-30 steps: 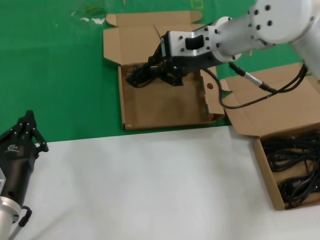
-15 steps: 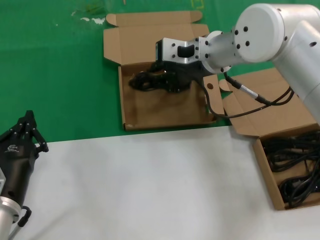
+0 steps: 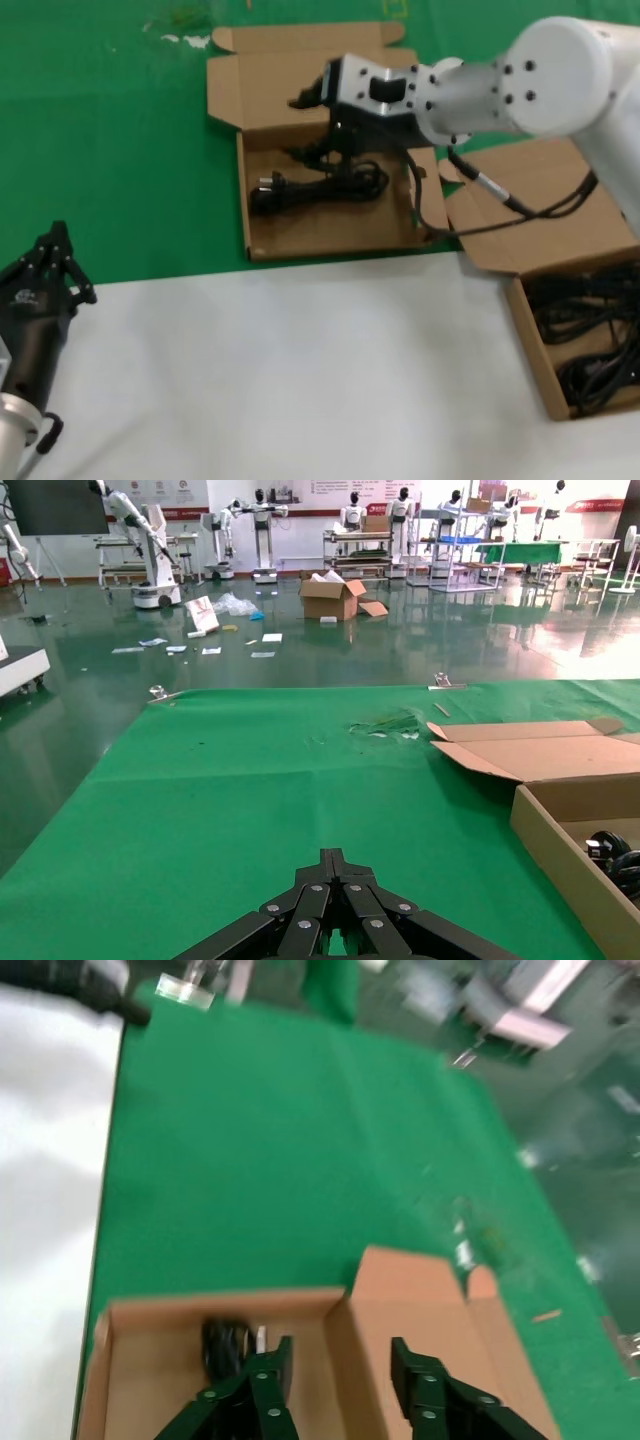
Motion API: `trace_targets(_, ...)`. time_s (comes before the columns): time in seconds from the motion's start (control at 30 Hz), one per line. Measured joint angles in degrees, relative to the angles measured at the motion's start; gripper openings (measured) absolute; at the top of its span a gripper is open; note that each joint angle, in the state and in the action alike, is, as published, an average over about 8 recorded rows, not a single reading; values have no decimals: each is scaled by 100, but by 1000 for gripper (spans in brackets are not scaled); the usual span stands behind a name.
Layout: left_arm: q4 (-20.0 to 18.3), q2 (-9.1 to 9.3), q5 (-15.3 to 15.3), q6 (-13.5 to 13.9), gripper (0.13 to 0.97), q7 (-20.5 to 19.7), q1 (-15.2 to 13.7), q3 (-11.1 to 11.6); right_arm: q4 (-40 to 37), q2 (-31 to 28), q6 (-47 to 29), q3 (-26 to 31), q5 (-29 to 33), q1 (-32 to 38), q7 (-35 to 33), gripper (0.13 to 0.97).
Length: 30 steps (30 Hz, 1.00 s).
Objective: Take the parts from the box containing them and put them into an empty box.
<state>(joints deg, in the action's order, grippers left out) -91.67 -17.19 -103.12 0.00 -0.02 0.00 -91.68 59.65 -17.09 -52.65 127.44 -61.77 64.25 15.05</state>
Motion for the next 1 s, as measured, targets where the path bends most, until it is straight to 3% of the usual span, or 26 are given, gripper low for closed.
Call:
trace_targets(0.43,0,0,0,0,140,0,0,0,2054,-544,838,-1091,-649,-1907,805,570)
trace_targets(0.6,0,0,0,0,142,0,0,0,2177,-562,910,-1160,-691,-2054,861,702)
trace_targets(0.73,0,0,0,0,147,0,0,0,2182,-563,913,-1162,-693,-2061,863,702)
trace_targets(1.0,0,0,0,0,193,0,0,0,2210,-548,1032,-1229,-787,-2183,802,856)
